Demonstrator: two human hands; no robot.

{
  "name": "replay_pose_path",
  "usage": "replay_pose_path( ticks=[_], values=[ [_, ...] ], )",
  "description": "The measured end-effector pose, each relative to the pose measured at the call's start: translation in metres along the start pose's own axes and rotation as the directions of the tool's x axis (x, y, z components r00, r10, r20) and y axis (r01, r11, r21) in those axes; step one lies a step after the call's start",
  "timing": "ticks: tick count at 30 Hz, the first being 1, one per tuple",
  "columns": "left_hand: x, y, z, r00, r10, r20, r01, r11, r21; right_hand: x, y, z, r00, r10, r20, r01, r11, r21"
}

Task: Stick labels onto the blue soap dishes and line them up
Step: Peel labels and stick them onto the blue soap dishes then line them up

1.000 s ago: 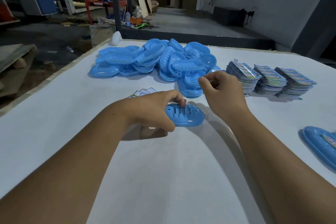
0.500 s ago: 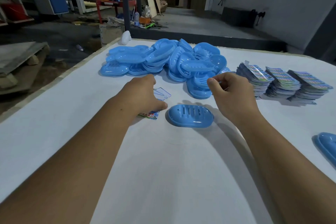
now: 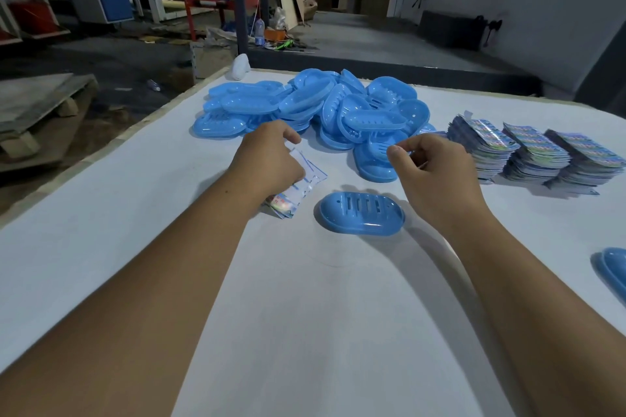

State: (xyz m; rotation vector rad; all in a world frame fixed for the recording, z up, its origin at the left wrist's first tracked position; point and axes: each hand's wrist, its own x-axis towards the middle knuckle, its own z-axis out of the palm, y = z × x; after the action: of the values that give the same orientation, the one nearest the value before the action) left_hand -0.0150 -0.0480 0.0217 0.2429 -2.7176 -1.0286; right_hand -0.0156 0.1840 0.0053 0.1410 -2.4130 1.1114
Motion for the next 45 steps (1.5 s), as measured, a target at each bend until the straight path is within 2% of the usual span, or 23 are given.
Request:
replay_pose_path(
  ticks=[5, 7, 10, 15, 20, 22, 24, 27, 30, 33, 37, 42, 45],
  values=[
    [-0.002, 0.007, 0.0, 0.998, -0.014, -0.053, -0.003, 0.954, -0.301, -0.006, -0.004, 0.004, 0.996, -0.021, 0.085, 0.016, 0.998, 0.057],
    [-0.003, 0.009, 0.002, 0.997, 0.007, -0.08, -0.033, 0.942, -0.335, -0.009, -0.006, 0.007, 0.993, -0.029, 0.119, 0.015, 0.994, 0.112],
    [-0.003, 0.006, 0.006, 0.991, 0.047, -0.126, -0.077, 0.966, -0.248, -0.012, -0.007, 0.011, 0.987, -0.048, 0.155, 0.028, 0.991, 0.133],
    [-0.003, -0.001, 0.013, 0.957, 0.155, -0.244, -0.133, 0.986, 0.105, -0.012, -0.006, 0.013, 0.984, -0.067, 0.162, 0.052, 0.994, 0.095],
    [-0.002, -0.009, 0.013, 0.931, 0.229, -0.283, -0.177, 0.964, 0.197, -0.012, -0.005, 0.014, 0.986, -0.078, 0.151, 0.068, 0.995, 0.069],
    [-0.001, -0.007, 0.011, 0.917, 0.231, -0.325, -0.209, 0.973, 0.103, -0.012, -0.005, 0.014, 0.987, -0.077, 0.144, 0.067, 0.995, 0.07],
    [-0.001, -0.002, 0.009, 0.935, 0.174, -0.31, -0.223, 0.966, -0.13, -0.012, -0.006, 0.014, 0.987, -0.073, 0.141, 0.061, 0.994, 0.088],
    [-0.002, 0.008, 0.01, 0.969, 0.072, -0.236, -0.174, 0.88, -0.443, -0.014, -0.009, 0.014, 0.984, -0.068, 0.167, 0.04, 0.985, 0.17],
    [-0.003, 0.015, 0.015, 0.987, 0.021, -0.16, -0.115, 0.784, -0.61, -0.017, -0.016, 0.012, 0.971, -0.066, 0.231, -0.016, 0.943, 0.334],
    [-0.006, 0.019, 0.019, 0.995, 0.019, -0.093, -0.075, 0.753, -0.653, -0.018, -0.019, 0.011, 0.958, -0.065, 0.281, -0.049, 0.923, 0.381],
    [-0.008, 0.022, 0.02, 0.997, 0.008, -0.073, -0.057, 0.723, -0.688, -0.013, -0.018, 0.011, 0.971, 0.0, 0.239, -0.095, 0.918, 0.385],
    [-0.009, 0.021, 0.019, 0.997, -0.002, -0.072, -0.048, 0.732, -0.679, -0.012, -0.018, 0.011, 0.943, 0.028, 0.332, -0.18, 0.883, 0.435],
    [-0.011, 0.02, 0.019, 0.998, 0.042, -0.045, -0.061, 0.757, -0.651, -0.011, -0.016, 0.01, 0.948, 0.025, 0.317, -0.183, 0.858, 0.48]
  ],
)
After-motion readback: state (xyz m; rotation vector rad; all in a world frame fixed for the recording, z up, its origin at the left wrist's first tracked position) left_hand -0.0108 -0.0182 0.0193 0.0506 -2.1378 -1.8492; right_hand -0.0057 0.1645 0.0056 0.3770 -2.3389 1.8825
